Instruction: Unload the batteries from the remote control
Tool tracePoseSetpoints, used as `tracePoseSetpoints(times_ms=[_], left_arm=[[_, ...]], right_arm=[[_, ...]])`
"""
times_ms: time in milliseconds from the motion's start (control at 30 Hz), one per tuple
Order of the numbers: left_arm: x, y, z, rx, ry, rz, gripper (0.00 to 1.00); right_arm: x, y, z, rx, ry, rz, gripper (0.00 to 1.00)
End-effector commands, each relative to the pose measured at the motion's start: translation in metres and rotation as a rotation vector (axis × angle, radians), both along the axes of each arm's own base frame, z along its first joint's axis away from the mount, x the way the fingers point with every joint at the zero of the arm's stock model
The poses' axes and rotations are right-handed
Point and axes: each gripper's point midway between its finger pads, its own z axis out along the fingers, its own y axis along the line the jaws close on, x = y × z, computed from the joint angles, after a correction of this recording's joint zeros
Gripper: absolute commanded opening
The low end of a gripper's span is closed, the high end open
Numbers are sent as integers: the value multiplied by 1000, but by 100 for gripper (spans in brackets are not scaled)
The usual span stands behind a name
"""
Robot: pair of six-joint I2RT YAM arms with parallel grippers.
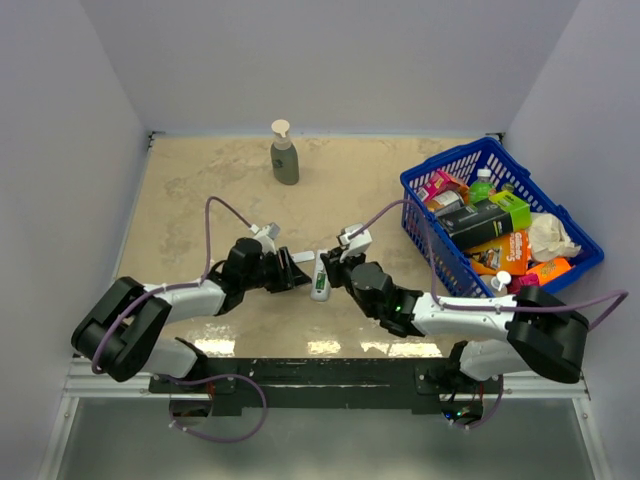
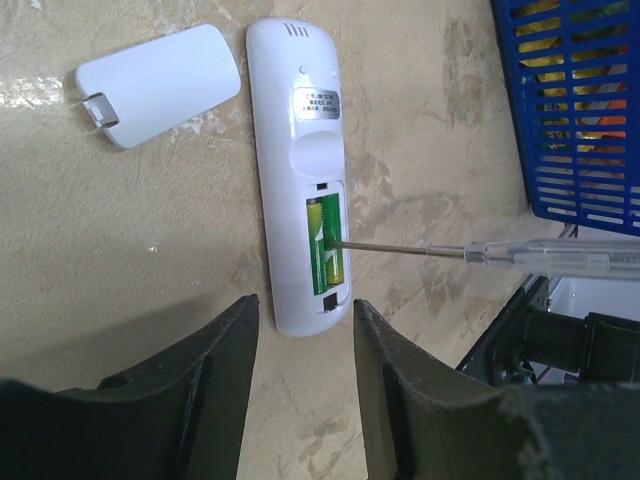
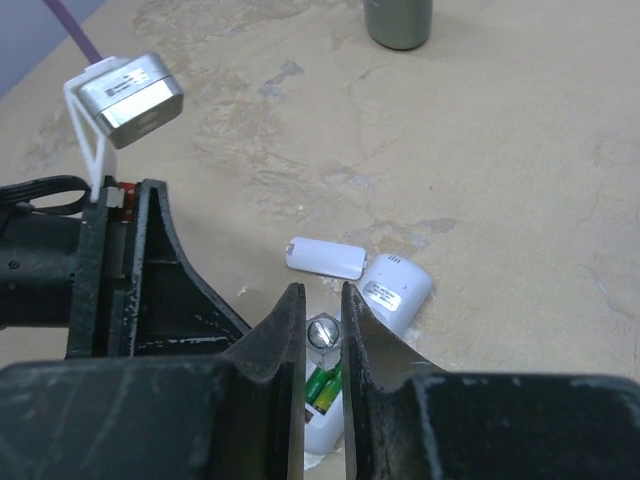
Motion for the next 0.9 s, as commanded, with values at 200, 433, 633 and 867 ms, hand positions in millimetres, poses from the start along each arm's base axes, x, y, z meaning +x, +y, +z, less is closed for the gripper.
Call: tracePoseSetpoints(times_ms=[200,433,633,867], left_arm=[[18,24,7,62,9,96,47],[18,33,4,26,35,98,48],[18,26,6,2,43,65,48],[7,13,2,-79,61,34,46]], right_arm=[[-13,21,-14,-150,-30,3,0],[-25,24,-32,-133,15,73,0],[-36,14,-42,-73,67,145,0],[-25,-24,-53,46,145,64,0]])
